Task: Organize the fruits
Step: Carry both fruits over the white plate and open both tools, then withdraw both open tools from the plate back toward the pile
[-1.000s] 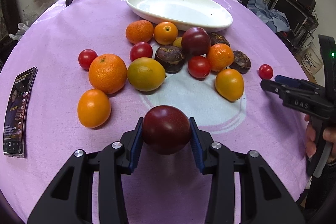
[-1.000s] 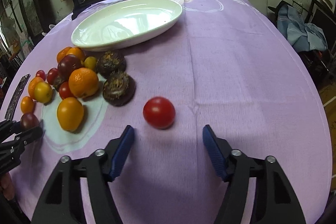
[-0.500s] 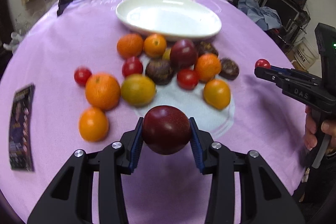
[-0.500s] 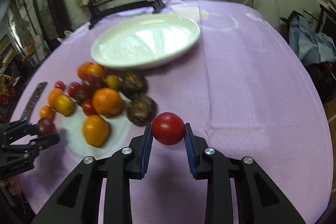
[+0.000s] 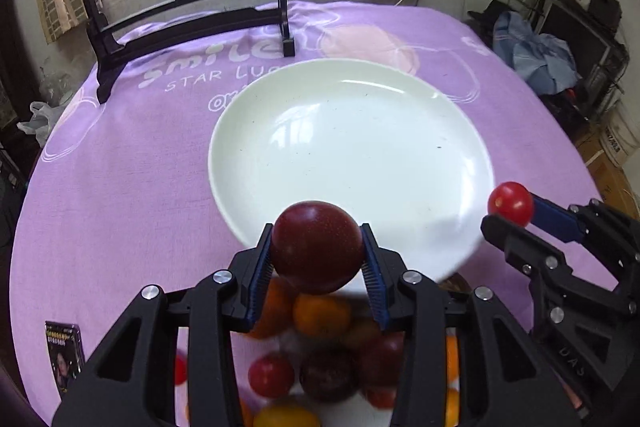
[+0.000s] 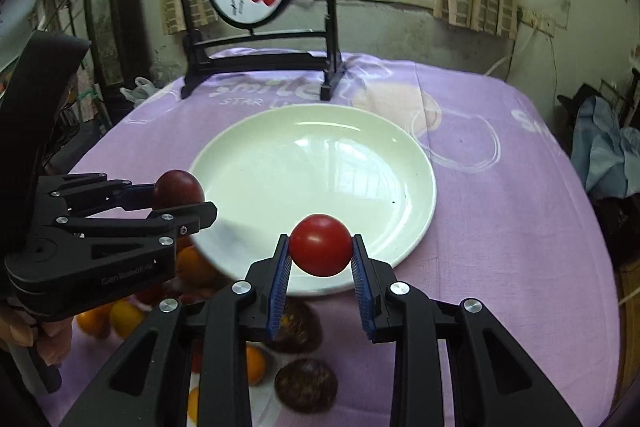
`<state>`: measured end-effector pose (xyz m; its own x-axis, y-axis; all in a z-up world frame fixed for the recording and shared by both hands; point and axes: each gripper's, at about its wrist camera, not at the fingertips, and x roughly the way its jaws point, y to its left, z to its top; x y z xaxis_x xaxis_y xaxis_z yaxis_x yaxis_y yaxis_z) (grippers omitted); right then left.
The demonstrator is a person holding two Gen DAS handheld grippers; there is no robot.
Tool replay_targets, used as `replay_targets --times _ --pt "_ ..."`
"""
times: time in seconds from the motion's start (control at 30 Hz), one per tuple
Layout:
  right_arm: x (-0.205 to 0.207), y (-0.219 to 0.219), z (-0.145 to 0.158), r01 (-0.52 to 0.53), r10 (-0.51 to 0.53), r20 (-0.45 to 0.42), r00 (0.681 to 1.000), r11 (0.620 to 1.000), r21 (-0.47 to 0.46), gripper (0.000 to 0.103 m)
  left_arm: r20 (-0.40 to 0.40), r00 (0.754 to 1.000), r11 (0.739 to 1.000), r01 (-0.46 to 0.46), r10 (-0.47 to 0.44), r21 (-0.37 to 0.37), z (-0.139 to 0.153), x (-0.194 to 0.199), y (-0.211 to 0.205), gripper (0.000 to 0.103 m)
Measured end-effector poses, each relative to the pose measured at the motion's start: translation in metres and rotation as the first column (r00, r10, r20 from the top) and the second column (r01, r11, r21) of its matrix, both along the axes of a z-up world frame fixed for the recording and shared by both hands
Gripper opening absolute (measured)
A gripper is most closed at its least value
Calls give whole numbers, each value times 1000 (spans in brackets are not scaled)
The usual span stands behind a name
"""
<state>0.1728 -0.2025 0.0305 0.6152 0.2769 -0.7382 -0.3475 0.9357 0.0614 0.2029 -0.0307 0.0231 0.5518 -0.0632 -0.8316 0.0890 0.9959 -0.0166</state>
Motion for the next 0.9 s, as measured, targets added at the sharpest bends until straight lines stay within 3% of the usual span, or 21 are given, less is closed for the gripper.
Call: replay_targets --times 0.2,0.3,0.37,0.4,0.6,0.73,0.9 --pt "21 0 -22 23 -21 -43 999 999 33 32 -50 999 1000 -6 6 -7 -28 28 -4 41" --pt "21 0 -23 20 -18 -35 999 998 56 50 -77 997 1000 -10 8 -19 -38 37 -8 44" --pt "17 0 -21 15 -14 -16 1000 999 45 52 -50 999 1000 -19 19 -3 -34 36 -8 64" --pt "16 -2 -20 11 -10 -16 1000 999 49 52 -37 999 1000 -25 26 8 -30 34 -7 69" --pt "5 -5 -15 -4 5 -23 1000 998 61 54 61 997 999 -47 46 2 4 -1 11 76" --pt "-10 -8 -7 -14 14 0 1000 998 54 61 117 991 997 -73 71 7 19 -37 28 88" --pt "-42 -23 0 12 -13 13 1000 998 62 67 110 990 996 -83 86 -31 20 -73 42 88"
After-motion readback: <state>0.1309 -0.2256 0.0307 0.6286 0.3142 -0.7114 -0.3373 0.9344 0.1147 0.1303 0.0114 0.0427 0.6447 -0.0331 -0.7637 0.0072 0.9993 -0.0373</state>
